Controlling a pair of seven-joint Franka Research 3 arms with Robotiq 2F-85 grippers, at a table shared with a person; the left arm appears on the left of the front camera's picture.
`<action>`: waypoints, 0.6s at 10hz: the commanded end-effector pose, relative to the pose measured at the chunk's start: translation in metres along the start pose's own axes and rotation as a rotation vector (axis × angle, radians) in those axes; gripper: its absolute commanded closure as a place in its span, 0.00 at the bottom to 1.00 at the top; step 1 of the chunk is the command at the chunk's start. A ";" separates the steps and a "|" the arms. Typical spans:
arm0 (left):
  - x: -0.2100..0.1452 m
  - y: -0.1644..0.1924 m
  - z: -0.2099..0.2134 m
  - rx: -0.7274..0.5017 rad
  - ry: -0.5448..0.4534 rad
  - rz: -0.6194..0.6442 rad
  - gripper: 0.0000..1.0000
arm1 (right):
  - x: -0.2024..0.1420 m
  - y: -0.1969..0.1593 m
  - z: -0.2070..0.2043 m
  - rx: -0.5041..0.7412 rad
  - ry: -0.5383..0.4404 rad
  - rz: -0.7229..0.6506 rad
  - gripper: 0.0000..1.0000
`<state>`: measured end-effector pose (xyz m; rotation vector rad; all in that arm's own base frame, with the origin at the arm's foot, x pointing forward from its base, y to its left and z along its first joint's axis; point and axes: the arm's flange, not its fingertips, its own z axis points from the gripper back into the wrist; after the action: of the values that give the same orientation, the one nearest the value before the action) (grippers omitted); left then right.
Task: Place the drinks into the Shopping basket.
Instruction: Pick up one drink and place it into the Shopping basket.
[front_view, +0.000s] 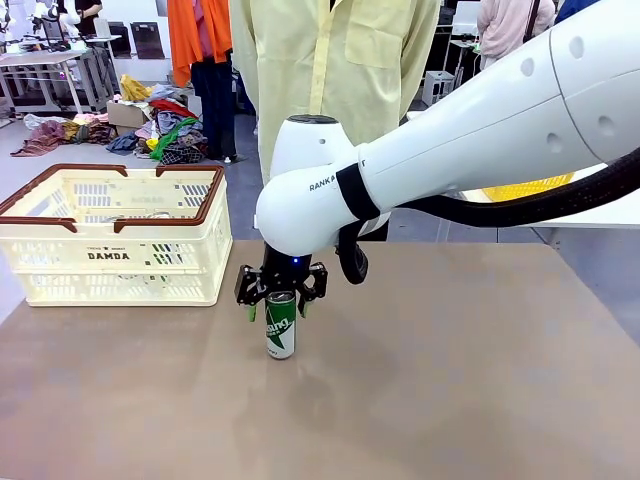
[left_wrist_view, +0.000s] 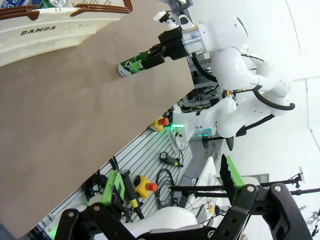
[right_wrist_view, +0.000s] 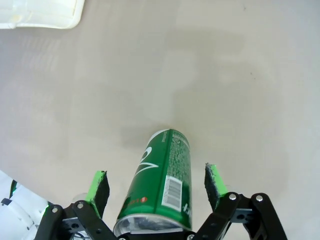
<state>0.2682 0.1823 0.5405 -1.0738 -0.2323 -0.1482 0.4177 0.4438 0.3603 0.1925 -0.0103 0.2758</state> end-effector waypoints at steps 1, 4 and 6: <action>0.000 -0.004 0.000 -0.016 -0.008 0.007 0.00 | -0.007 -0.008 0.018 0.034 -0.055 0.044 0.00; 0.000 -0.004 0.000 -0.016 -0.008 0.007 0.00 | -0.022 -0.001 0.107 -0.023 -0.100 0.096 0.00; 0.000 -0.004 0.000 -0.016 -0.008 0.007 0.00 | -0.047 -0.012 0.163 0.011 -0.136 0.097 0.00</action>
<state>0.2683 0.1823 0.5403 -1.0740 -0.2319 -0.1478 0.3874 0.4138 0.5069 0.1917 -0.1599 0.3510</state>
